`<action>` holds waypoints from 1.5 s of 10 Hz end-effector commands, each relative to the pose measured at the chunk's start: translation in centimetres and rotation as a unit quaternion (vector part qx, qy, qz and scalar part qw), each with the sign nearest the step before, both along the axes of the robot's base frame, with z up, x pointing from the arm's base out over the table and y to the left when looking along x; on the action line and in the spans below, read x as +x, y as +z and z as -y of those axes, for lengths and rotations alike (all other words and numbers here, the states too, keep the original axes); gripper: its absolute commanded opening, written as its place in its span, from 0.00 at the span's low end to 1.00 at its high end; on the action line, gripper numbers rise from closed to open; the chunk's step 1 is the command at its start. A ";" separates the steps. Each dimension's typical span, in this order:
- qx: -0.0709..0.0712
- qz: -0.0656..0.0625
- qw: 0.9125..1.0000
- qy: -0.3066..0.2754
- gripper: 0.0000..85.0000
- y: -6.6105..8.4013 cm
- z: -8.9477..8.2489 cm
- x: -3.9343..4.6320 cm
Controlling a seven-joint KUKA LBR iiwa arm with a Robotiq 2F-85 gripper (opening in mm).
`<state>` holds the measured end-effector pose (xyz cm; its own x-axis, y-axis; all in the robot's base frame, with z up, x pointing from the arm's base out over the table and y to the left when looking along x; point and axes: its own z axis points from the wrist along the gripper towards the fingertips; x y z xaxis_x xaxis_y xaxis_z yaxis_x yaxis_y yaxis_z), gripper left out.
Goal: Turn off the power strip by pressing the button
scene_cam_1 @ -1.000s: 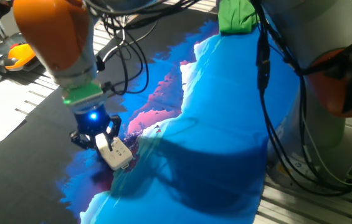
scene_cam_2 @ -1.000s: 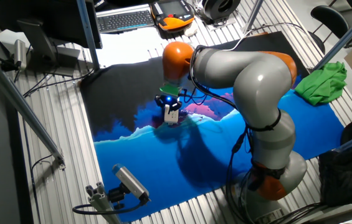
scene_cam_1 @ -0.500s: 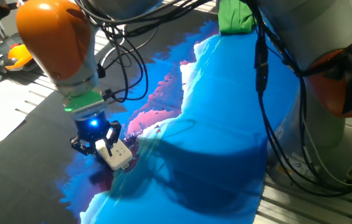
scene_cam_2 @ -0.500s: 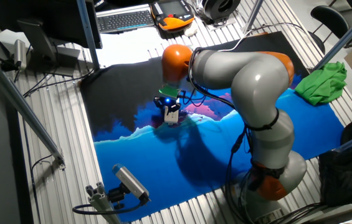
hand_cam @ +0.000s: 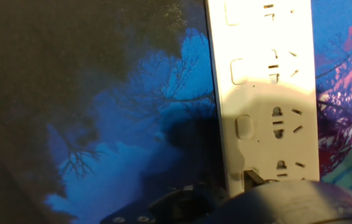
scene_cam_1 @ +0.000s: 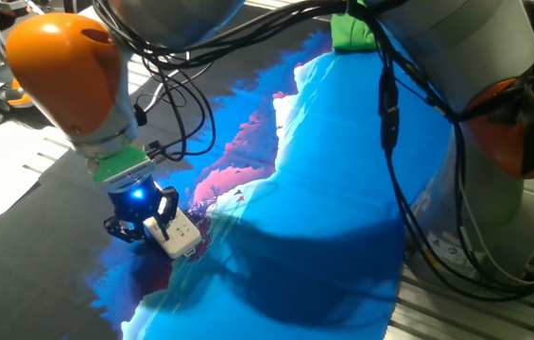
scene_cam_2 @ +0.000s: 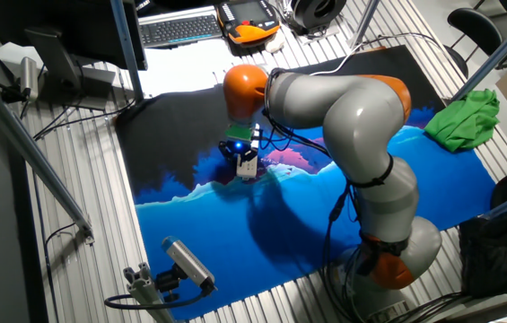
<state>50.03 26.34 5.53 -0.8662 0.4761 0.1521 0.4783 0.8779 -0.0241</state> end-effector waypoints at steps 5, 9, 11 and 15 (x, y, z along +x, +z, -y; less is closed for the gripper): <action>0.012 -0.018 1.000 0.008 0.40 -0.4 0.6 0.08; 0.014 -0.023 1.000 0.014 0.40 -0.4 0.4 -0.02; 0.018 -0.027 0.999 0.013 0.40 -0.5 0.3 -0.10; 0.021 -0.032 0.999 0.017 0.40 -0.8 0.1 -0.05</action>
